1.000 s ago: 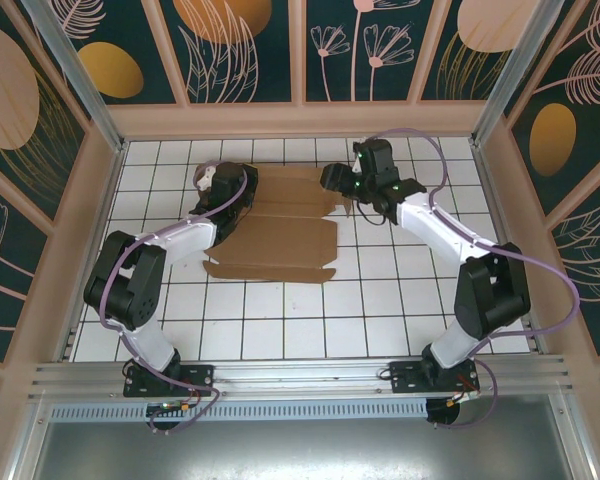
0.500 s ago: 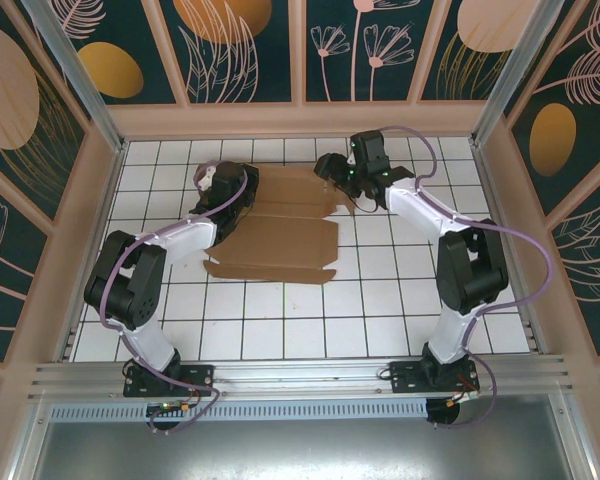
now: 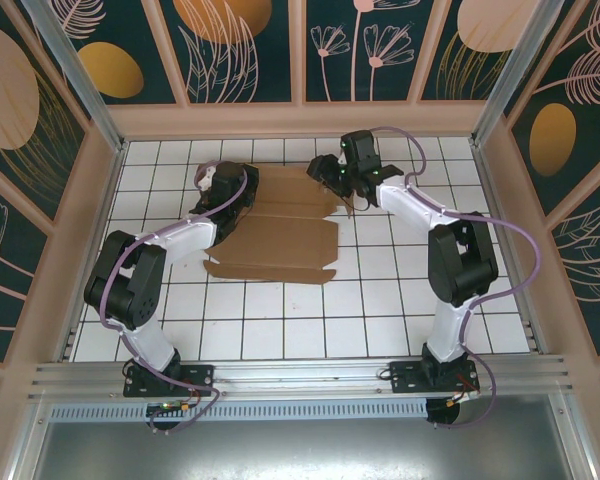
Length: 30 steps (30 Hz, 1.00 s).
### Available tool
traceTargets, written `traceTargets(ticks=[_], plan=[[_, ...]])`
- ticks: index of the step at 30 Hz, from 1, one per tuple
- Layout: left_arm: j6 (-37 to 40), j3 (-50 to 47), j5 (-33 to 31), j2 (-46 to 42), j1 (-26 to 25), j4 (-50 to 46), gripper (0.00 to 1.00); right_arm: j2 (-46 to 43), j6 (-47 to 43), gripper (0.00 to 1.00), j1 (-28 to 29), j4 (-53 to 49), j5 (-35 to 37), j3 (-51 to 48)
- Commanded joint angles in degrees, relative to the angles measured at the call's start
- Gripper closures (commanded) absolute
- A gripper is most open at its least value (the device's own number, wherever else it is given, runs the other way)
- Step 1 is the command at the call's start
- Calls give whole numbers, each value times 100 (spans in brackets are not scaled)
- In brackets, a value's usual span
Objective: Fold the paper box
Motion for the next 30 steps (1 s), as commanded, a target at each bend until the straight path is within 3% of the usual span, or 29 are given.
traceTargets(ticks=[1,4,7,12,13,18,21,30], plan=[[-29,-78,22,91,6,-521,100,-415,-370,44,-3,186,388,-553],[10,-132,90,109,6,-464,100,-686,-670,42,12,390,278,-990],[1,-194,89,56,6,-486,100,-1206,-863,42,90,646,743,-1604],[26,-160,63,4,6,-557,100,-2071,-948,42,172,1412,882,-2668],[49,-134,34,2,6,-602,100,-2192,-988,46,232,1468,1004,-2811],[59,10,-74,43,6,-766,100,-1944,-949,84,504,1456,1318,-3041],[67,94,-69,66,6,-824,100,-1524,-887,98,673,1614,1530,-3002],[116,61,-103,19,6,-924,100,-638,-857,100,356,1826,2425,-2470]])
